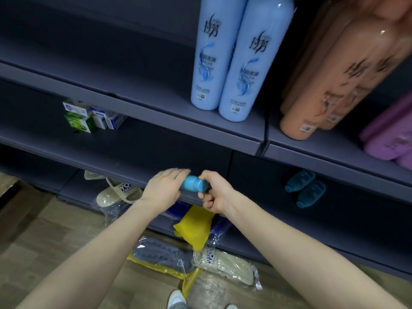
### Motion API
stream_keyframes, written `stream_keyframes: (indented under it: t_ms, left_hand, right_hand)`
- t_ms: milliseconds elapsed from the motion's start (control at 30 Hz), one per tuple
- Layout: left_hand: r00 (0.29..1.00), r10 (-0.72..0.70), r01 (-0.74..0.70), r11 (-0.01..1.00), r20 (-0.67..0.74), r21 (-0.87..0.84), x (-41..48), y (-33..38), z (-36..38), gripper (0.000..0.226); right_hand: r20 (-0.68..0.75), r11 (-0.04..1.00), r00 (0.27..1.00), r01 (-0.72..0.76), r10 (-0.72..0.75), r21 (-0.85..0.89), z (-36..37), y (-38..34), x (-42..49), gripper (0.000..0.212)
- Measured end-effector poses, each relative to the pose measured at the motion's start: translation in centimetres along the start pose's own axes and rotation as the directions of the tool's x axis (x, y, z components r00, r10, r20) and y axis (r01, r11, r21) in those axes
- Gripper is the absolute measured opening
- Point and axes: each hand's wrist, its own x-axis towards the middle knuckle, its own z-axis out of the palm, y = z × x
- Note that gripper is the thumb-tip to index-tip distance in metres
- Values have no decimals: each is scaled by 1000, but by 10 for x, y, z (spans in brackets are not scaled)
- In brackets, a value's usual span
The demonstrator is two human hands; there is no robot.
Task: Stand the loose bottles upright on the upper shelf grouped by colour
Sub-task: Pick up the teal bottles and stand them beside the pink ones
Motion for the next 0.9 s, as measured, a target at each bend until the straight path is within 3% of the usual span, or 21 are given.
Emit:
stream_keyframes:
  t_ms: [200,433,600,700,900]
  left_hand:
    - [971,236,-234,971,-43,40,0,15,-28,81]
    - [925,381,-380,922,-3,73,7,42,-58,70]
    - [934,342,-347,937,101,36,18,73,-80,47]
    - [944,296,-295,955,147,-28,27,92,-95,38]
    - [971,236,-219,938,31,-267,49,132,-118,40]
  right_hand:
    - [40,998,999,31,-29,-61,-24,-2,-38,15]
    - [109,991,990,103,-94,-80,-57,-1,-77,19]
    - [63,959,960,277,-273,-58,-86,0,-107,31]
    - [33,940,953,302,-301,-161,-104,-1,-122,27]
    - [45,881,937,341,-346,-327,-132,1,-144,16]
